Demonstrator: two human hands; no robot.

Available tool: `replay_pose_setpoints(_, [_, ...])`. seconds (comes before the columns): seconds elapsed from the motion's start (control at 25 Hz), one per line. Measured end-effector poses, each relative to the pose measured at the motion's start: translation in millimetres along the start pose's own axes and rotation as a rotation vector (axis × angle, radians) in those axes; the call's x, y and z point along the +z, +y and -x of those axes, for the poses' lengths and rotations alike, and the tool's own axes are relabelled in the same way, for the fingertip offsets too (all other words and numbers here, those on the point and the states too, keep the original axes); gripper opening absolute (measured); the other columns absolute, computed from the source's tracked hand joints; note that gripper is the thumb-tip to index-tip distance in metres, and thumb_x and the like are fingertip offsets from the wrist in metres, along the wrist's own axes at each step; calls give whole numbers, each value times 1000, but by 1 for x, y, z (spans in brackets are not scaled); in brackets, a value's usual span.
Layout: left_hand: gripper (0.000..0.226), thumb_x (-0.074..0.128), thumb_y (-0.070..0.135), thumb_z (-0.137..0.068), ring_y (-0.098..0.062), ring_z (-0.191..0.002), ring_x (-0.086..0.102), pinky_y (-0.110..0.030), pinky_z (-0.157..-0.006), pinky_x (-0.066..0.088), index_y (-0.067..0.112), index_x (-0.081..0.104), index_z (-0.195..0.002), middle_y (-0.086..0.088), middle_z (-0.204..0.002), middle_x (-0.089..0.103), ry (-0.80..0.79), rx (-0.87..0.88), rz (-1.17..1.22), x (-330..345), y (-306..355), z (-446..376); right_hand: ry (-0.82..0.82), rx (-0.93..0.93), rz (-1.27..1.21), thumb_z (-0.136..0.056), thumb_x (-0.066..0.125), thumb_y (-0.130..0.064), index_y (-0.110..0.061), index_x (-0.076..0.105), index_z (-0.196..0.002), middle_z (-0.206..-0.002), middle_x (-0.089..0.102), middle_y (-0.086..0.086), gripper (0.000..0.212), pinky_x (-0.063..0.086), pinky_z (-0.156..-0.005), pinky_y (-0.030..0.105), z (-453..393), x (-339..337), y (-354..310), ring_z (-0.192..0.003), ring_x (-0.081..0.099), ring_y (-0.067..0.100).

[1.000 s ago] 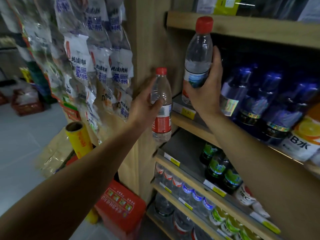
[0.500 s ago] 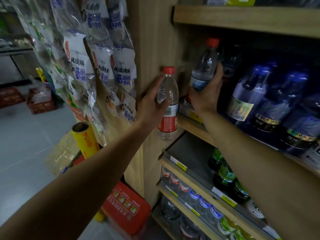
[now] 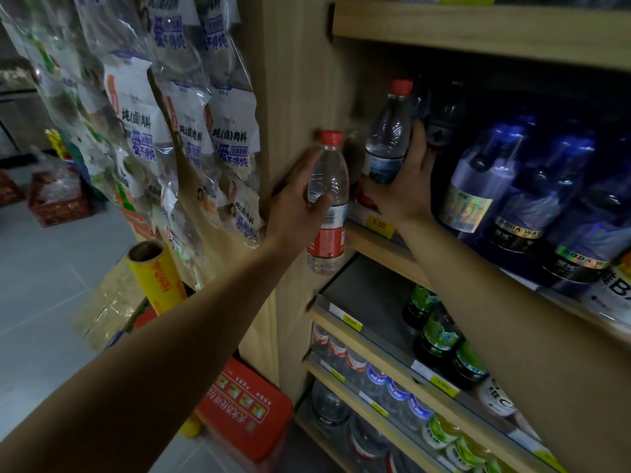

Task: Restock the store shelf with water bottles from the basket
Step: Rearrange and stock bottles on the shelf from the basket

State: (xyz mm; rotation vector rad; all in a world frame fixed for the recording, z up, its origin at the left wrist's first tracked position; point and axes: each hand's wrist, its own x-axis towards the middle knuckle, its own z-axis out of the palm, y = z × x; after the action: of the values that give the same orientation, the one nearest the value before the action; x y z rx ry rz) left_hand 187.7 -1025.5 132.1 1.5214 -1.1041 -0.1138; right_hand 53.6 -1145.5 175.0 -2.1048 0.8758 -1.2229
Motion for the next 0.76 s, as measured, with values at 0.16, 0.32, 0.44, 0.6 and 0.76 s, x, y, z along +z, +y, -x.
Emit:
replay_pose_setpoints(0.16, [70,62,18,-92,-15,-137,44,-49,-105,47,39,30,-151,4,-151,45,-13,13,-2,1,-3,-3,-84,-77,174,-79,78,-22,-37,-2,-156,-163,7,10,112,38,-105,40,1,-4,-1,-140,35,33])
replay_pose_setpoints(0.32, [69,62,20,-91,-14,-137,44,-46,-107,46,37,31,-151,4,-151,46,4,44,10,4,-4,-6,-102,-113,213,-77,79,-13,-42,-10,-153,-160,21,7,121,47,-103,47,-13,8,5,-134,46,31])
replay_pose_setpoints(0.44, [69,58,33,-88,-12,-138,44,-45,-108,46,37,30,-152,7,-151,45,2,67,0,4,-8,-9,-115,-94,210,-79,77,-8,-45,-12,-152,-161,18,7,121,45,-96,35,-28,21,7,-130,50,30])
replay_pose_setpoints(0.6, [67,59,20,-93,-11,-141,39,-44,-110,44,33,31,-152,7,-154,41,10,79,17,5,-8,-10,-128,-67,207,-79,77,-7,-49,-15,-149,-163,12,7,122,43,-103,41,-45,36,11,-136,43,33])
replay_pose_setpoints(0.76, [65,59,32,-92,-12,-141,39,-47,-109,44,32,32,-151,8,-153,43,9,104,26,7,-11,-11,-130,-69,191,-80,77,-12,-49,-14,-149,-164,11,4,120,46,-99,41,-49,46,14,-133,47,35])
